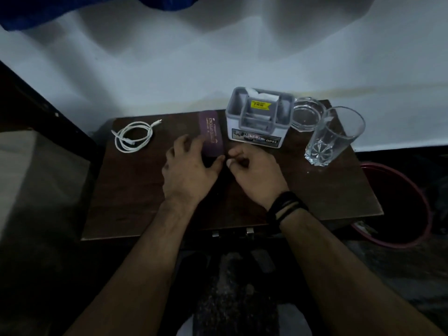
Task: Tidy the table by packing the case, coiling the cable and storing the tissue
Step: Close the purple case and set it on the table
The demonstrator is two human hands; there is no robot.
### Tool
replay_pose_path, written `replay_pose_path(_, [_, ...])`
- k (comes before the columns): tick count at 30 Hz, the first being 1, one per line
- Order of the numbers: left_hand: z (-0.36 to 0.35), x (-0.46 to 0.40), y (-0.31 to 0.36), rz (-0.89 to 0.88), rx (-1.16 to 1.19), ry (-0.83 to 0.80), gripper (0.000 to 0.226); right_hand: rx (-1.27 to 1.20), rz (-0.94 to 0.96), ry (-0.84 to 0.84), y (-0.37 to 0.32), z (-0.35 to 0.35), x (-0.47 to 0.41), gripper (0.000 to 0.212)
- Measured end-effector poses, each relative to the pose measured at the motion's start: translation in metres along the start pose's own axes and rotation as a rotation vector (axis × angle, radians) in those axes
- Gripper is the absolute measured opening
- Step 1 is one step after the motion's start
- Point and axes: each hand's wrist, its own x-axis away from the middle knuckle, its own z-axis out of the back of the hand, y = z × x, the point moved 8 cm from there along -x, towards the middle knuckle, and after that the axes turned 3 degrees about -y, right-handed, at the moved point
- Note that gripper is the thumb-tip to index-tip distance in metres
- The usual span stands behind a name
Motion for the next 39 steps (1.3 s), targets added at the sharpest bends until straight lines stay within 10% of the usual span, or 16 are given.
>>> replay_pose_path(12, [0.0, -0.012, -0.024, 0.069, 0.048, 0.009, 0.06, -0.159, -0.059, -0.032, 0.008, -0.002, -0.003, 0.011])
replay_pose_path(22, [0.049, 0.061, -0.022, 0.08, 0.699, 0.181, 0.036, -0.754, -0.45, -0.28, 0.012, -0.027, 0.011, 0.03])
replay_pose_path(39, [0.017, 0.03, -0.003, 0.069, 0.406, -0.206, 0.034, -1.027, -0.58, -0.263, 0.015, -0.046, 0.008, 0.025])
